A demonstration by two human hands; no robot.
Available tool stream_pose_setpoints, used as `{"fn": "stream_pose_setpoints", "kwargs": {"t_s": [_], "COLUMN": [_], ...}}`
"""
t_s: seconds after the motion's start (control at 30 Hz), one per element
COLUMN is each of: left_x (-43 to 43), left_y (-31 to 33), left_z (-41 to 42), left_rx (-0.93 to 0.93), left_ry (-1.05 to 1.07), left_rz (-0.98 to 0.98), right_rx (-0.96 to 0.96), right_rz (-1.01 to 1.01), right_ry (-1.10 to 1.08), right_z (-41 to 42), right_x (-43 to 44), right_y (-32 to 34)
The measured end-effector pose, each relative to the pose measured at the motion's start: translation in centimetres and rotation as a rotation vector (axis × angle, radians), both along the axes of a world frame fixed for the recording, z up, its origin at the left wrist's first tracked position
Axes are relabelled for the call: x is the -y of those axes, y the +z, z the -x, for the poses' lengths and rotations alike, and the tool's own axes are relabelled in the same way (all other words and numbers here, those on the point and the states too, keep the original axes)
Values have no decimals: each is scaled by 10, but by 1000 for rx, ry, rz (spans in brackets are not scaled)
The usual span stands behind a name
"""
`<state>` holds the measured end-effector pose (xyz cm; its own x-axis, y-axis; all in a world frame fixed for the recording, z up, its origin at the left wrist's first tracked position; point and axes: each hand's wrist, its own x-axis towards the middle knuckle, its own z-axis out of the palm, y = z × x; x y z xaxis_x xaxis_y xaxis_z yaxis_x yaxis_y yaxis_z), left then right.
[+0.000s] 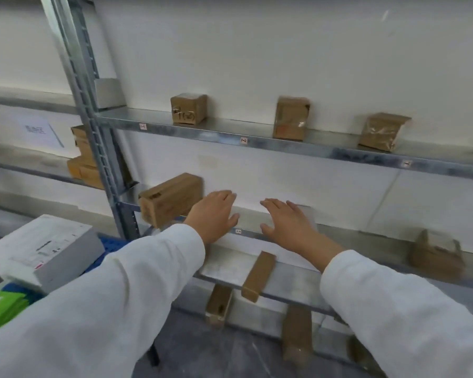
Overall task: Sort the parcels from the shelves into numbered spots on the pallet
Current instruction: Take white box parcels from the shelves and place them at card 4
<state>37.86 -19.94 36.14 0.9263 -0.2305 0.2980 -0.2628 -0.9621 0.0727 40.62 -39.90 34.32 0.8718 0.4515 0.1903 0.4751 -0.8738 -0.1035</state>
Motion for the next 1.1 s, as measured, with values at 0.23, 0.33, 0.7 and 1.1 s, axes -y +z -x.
{"fn": "stream_pose_setpoints", "kwargs": {"t_s": [0.23,0.33,0.7,1.1], "left_x": [150,208,388,500], "left_y": [-13,-19,-49,-68], "left_z": [33,58,152,176], "left_rx": [-51,-69,-130,-161], "left_ry": [-191,-248,-502,-654], "left_rz": [-12,6,13,15], "right_rx": [-61,-87,-132,-143], "right_rz": [8,-36,-62,-131], "right_ry": [-218,-314,-587,-754], "right_z": [71,109,259,312], "right_x": [157,216,385,474], "right_y": [-13,-20,-47,-70]}}
